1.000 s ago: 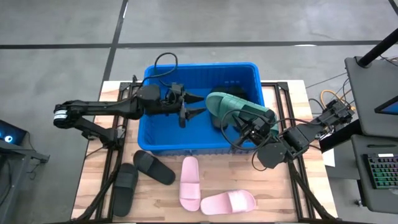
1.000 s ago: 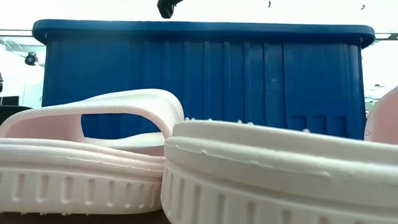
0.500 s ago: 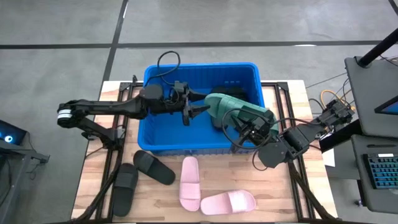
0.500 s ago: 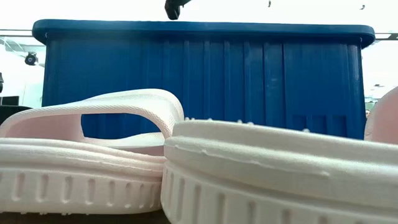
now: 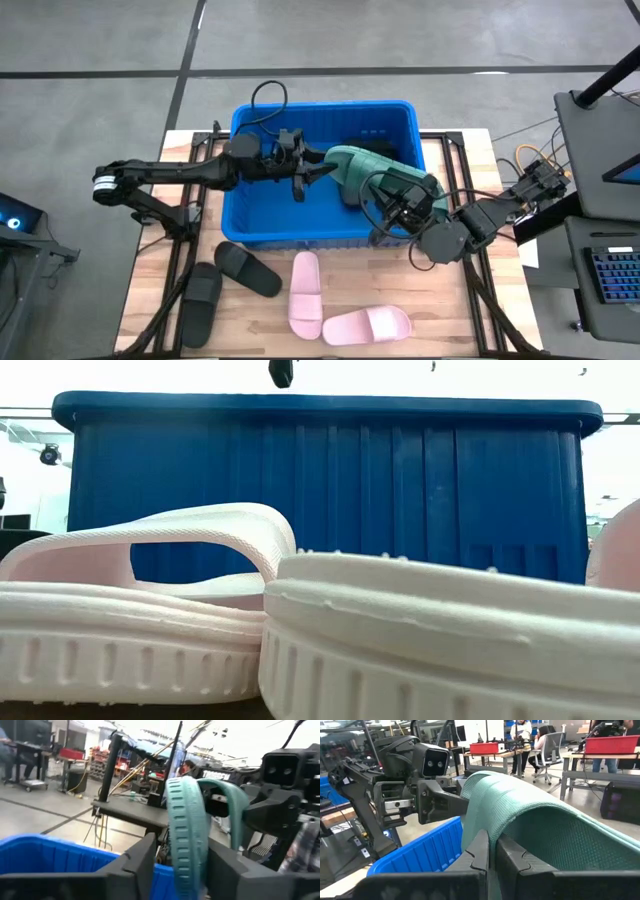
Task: Pick and place slides into bin
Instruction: Put the bottom green slide into the blue bin
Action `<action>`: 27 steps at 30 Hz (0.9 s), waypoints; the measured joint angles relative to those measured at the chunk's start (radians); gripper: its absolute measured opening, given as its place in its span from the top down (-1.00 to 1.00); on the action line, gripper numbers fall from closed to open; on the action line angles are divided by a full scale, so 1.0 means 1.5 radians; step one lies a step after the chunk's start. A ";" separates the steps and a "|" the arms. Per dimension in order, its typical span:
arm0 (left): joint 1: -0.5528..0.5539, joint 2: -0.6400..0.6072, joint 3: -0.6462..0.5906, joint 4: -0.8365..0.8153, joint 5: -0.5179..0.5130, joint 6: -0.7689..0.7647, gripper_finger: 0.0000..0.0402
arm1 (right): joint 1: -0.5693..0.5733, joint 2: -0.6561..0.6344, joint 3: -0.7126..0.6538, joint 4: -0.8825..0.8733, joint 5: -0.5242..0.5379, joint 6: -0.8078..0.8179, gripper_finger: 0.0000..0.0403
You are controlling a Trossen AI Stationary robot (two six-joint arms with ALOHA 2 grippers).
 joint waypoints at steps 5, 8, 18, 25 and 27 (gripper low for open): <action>0.001 -0.003 0.000 -0.004 0.015 0.000 0.84 | 0.000 0.000 0.000 0.001 -0.002 -0.003 0.96; 0.003 -0.003 0.000 -0.005 0.030 -0.001 0.90 | 0.001 0.000 0.000 0.001 -0.004 -0.002 0.96; 0.010 -0.004 0.000 -0.009 0.035 -0.006 0.91 | 0.000 0.000 0.000 0.025 -0.005 -0.005 0.93; 0.015 -0.004 0.000 -0.012 0.034 -0.018 0.91 | 0.001 0.000 0.000 0.035 -0.004 -0.058 0.61; 0.020 -0.004 0.000 -0.016 0.035 -0.037 0.91 | 0.001 0.000 0.000 0.036 -0.002 -0.075 0.49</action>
